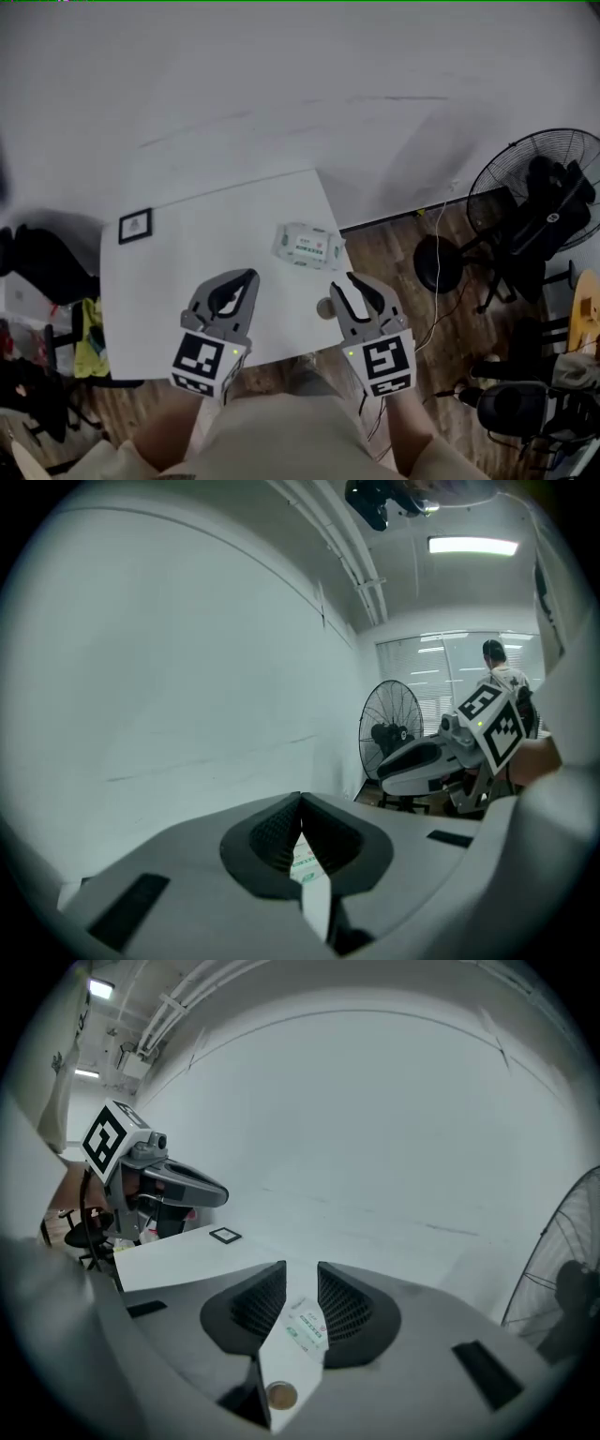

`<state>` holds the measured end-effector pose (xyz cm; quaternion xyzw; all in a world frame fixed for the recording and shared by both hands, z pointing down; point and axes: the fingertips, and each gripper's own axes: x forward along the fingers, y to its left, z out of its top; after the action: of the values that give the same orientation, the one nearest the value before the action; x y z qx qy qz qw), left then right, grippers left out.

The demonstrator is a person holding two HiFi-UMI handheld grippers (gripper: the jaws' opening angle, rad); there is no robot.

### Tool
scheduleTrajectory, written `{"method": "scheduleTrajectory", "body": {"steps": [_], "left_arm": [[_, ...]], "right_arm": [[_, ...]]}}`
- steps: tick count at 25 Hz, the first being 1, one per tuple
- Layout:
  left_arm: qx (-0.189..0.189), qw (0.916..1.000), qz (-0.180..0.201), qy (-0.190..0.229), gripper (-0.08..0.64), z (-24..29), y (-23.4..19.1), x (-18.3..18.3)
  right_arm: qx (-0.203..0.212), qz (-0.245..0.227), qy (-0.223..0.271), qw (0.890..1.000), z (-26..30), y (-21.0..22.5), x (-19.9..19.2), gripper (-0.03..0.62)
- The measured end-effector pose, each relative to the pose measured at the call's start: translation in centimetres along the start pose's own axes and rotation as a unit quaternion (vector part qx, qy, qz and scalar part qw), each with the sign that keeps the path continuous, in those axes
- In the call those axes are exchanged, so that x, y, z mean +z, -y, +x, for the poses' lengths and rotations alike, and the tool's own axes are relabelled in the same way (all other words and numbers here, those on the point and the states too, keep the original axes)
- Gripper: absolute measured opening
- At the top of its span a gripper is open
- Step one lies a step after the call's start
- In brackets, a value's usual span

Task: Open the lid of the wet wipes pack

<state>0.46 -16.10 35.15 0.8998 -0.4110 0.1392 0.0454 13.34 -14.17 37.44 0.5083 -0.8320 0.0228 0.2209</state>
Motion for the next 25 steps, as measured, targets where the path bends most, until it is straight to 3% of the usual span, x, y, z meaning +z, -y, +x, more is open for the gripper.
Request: {"method": "scheduleTrajectory", "body": {"steps": [7,13,21,25], "left_arm": [[0.044,0.9982,0.0,-0.04,0.021,4.9,-2.0,-1.2],[0.053,0.9962,0.0,-0.069,0.021,6.6,-2.3,-2.2],[0.026,0.9953,-0.011,-0.092,0.021,8.0,-3.2,-3.3],[0.0,0.994,-0.001,-0.109,0.021,9.7,-3.7,-4.6]], "right_arm": [[0.067,-0.035,-0.036,0.996,5.0,3.1,-2.0,0.115],[0.103,-0.044,-0.061,0.992,7.2,4.0,-3.6,0.115],[0.11,-0.027,-0.087,0.99,9.5,3.9,-5.4,0.115],[0.102,-0.053,-0.129,0.985,12.1,3.5,-7.6,0.101]]}}
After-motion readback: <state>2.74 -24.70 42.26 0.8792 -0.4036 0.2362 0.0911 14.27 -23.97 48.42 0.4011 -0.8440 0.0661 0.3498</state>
